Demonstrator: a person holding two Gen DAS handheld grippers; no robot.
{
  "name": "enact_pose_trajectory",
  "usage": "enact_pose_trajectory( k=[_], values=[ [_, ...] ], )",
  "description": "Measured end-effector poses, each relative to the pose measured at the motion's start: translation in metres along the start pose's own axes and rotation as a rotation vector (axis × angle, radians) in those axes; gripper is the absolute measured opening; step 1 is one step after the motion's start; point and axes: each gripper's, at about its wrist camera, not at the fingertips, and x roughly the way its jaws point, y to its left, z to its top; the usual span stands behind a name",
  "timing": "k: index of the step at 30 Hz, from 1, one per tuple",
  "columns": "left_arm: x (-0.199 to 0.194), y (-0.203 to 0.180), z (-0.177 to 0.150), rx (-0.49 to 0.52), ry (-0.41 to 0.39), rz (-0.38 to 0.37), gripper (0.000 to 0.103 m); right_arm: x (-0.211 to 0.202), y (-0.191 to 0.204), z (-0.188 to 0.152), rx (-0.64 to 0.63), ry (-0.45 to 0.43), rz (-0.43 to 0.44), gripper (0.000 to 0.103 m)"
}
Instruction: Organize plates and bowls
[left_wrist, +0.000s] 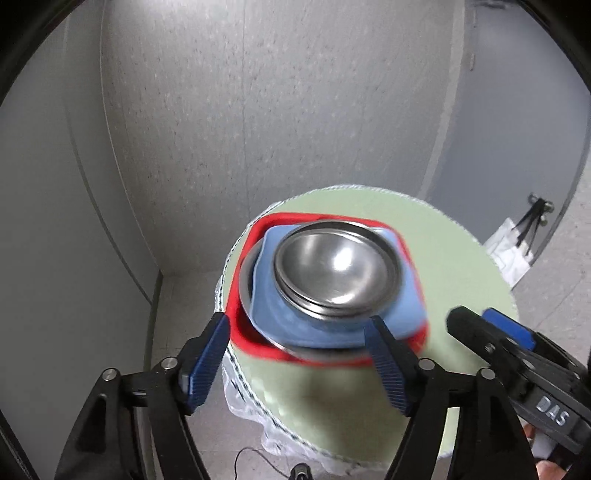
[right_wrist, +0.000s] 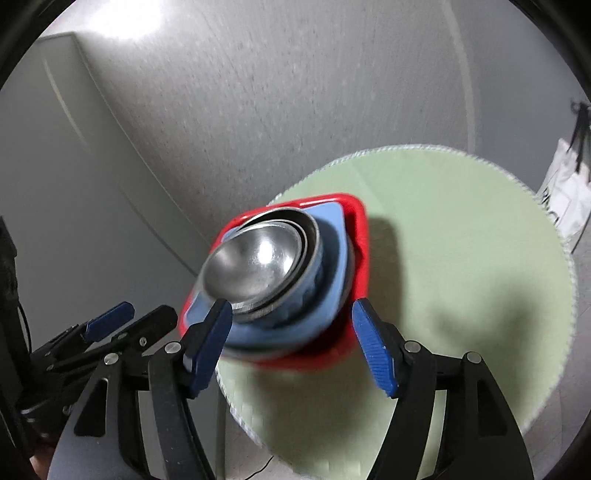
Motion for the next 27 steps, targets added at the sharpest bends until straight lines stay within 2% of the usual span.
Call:
enact_pose_trajectory(
  k=[3, 4, 7, 11, 19, 23, 27],
  values=[
    [-0.049, -0.01, -0.02, 0.007, -0.071, -0.009, 0.077, -0.051, 0.006, -0.02, -0.035, -0.066, -0.072, 0.079],
    [-0.064, -0.014, -0.026, 0.005, -0.092, -0.009, 0.082, -0.071, 0.008, -0.028, -0.05, -0.091, -0.103, 0.08],
    [-0.124, -0.026, -0.054, 0.006, -0.18, -0.016, 0.094, -0.127, 0.015, -0.05, -0.062, -0.153, -0.127, 0.086],
    [-0.194, -0.039, -0.09, 0.029, -0.247, -0.048, 0.101, -0.193, 0.024, -0.073, -0.077, -0.207, -0.167, 0.092],
    [-0.317, -0.027, -0.161, 0.094, -0.362, -0.107, 0.102, -0.315, 0.073, -0.132, -0.106, -0.338, -0.244, 0.102],
    [-0.369, -0.004, -0.202, 0.135, -0.422, -0.155, 0.103, -0.356, 0.109, -0.164, -0.12, -0.4, -0.325, 0.103],
    [-0.413, 0.029, -0.241, 0.174, -0.459, -0.201, 0.103, -0.399, 0.15, -0.21, -0.083, -0.446, -0.398, 0.103]
  ],
)
